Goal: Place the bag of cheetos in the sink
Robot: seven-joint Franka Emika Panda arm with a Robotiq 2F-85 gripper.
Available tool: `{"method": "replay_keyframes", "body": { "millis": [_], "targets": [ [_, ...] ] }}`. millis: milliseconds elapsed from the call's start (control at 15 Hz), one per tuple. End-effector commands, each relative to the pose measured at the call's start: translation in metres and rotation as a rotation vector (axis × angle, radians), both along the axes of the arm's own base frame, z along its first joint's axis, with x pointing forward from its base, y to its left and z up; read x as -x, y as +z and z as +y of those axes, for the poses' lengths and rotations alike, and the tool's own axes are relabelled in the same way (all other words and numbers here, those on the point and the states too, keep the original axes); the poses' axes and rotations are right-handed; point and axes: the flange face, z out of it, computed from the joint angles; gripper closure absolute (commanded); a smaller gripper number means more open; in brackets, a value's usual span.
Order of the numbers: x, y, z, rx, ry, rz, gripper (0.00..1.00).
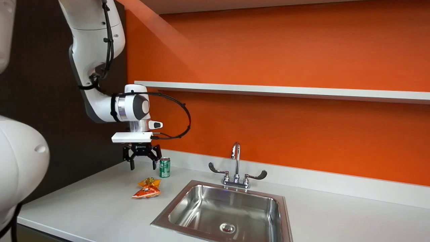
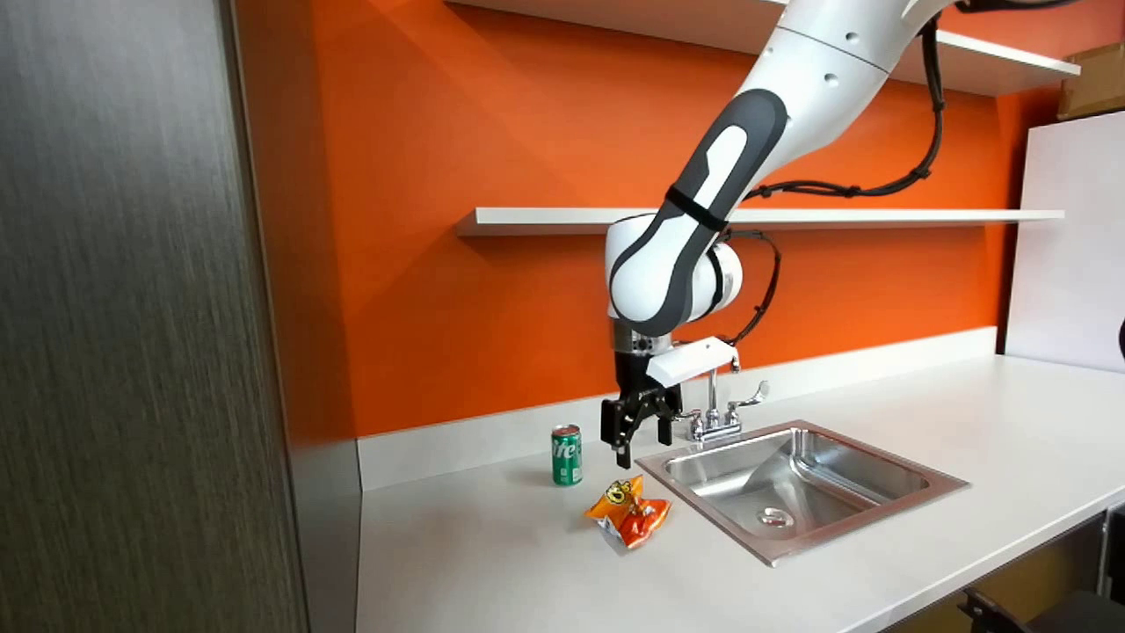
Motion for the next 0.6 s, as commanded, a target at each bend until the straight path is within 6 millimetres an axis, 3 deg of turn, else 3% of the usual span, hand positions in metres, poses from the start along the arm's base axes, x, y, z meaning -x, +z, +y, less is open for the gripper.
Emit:
{"method": "replay_keyframes", "body": {
  "millis": [0, 533],
  "targets": [
    [-0.013, -0.014, 0.005, 0.01, -0.01, -0.004, 0.0],
    [-0.024, -0.045, 0.007, 0.016, -0.006, 0.026, 0.0]
  ]
}}
